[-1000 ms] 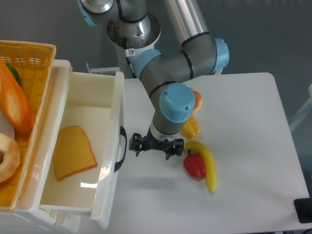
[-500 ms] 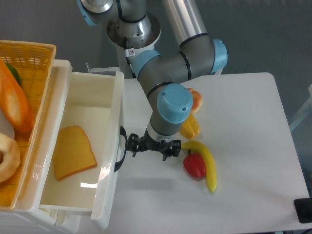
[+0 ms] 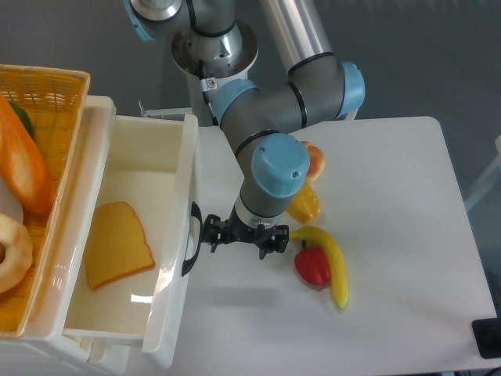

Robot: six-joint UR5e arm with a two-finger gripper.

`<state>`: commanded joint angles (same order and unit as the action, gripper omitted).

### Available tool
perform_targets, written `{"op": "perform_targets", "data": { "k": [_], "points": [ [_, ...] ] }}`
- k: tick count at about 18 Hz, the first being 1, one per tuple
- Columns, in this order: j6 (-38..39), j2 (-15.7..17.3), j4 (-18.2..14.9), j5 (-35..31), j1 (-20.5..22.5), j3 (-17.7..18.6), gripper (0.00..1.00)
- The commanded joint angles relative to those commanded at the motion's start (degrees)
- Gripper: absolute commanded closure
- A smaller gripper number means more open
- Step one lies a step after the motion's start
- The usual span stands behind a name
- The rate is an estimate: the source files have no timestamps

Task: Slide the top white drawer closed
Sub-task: 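Push the drawer front with the gripper into the cabinet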

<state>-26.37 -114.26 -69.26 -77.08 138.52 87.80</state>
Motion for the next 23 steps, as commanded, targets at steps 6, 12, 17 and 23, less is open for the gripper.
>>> {"op": "perform_targets", "data": {
  "k": [6, 12, 17, 23],
  "points": [
    [0.0, 0.2, 0.0, 0.5, -1.5, -0.2, 0.0],
    [0.0, 0.5, 0.0, 0.4, -4.0, -0.2, 0.0],
    [0.0, 1.4, 0.0, 0.4, -5.8, 0.0, 0.0],
    [0.0, 1.6, 0.1, 0.4, -7.2, 0.1, 0.0]
  ]
}}
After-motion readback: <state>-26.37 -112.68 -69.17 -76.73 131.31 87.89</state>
